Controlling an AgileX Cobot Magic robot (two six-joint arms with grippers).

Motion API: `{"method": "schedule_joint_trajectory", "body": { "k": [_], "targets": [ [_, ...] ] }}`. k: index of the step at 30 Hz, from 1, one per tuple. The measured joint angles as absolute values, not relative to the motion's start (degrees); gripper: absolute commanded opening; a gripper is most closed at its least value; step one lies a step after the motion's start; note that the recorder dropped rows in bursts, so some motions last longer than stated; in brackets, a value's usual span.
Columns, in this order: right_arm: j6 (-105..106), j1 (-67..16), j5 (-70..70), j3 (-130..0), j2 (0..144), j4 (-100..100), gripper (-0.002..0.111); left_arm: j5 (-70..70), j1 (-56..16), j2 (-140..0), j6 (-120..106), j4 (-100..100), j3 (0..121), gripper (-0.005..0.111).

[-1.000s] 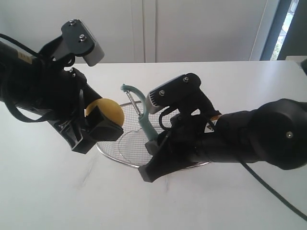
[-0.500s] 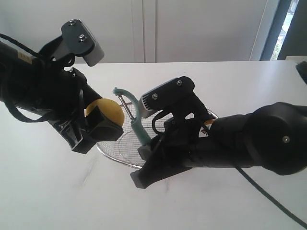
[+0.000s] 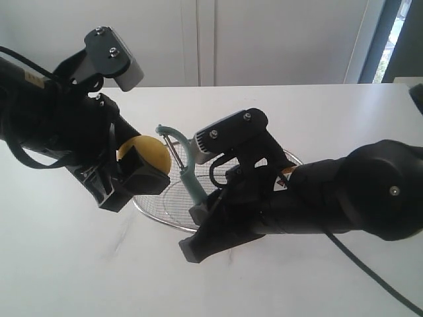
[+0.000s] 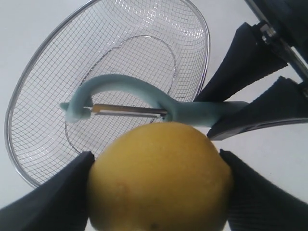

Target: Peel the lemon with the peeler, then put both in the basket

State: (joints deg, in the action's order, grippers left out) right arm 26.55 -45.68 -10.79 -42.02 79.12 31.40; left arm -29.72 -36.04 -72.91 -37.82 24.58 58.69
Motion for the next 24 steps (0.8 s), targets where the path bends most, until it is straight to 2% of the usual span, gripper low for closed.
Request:
{"method": "schedule_joint_trajectory", "body": {
  "k": [24],
  "targets": [
    [26.55,-46.82,-13.21,-42.02,74.83,33.57,0.0,-29.61,-36.04,-72.91,-37.82,24.58,58.69,0.0]
  ]
}}
